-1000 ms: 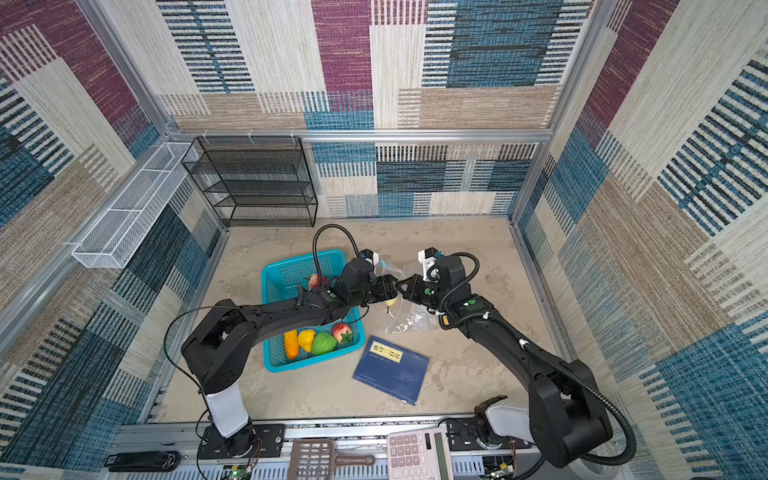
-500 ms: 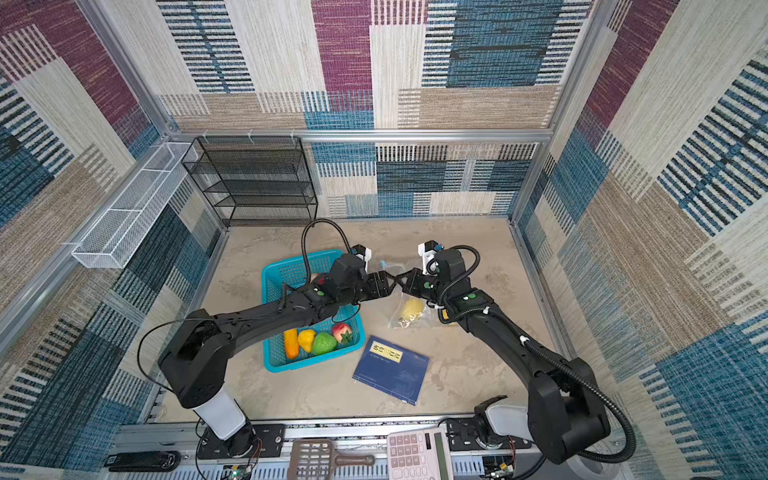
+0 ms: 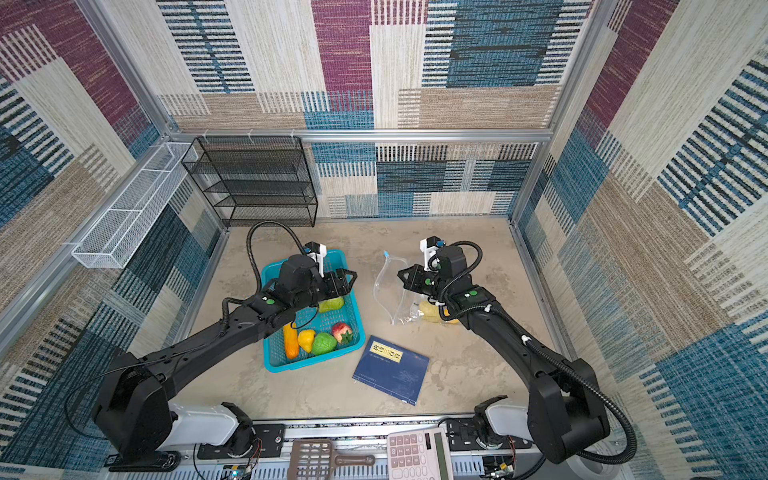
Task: Place the food in the zip-top bag and seal the zipper
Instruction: 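Withdraw the left gripper back over the basket while the right gripper holds the bag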
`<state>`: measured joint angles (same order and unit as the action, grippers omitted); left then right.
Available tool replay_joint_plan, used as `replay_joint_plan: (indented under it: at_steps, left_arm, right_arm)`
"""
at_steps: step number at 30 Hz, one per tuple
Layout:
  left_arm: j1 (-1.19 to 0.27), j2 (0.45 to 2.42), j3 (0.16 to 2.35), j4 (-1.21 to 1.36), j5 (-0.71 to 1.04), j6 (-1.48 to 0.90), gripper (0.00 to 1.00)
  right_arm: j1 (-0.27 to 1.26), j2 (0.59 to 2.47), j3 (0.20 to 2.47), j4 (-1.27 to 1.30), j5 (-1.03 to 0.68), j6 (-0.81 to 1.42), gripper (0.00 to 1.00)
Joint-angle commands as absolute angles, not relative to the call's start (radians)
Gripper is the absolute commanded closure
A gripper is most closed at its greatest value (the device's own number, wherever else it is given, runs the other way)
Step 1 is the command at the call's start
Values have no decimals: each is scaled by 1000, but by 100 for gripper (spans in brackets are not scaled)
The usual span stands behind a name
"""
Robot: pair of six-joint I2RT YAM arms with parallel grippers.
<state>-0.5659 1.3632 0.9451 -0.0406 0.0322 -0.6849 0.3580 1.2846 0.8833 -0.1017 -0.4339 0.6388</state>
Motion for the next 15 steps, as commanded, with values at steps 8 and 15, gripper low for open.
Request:
replay_joint_plan:
  at_steps: [8,15]
  left_arm:
    - [-398,1437,917,-78,-76,-657,16]
    - [-340,1567,948,-16,-78,-726,16]
  right_arm:
    - [357,1270,883,-107,-422,620,100]
    - [358,1265,882,-124,-410,608,100]
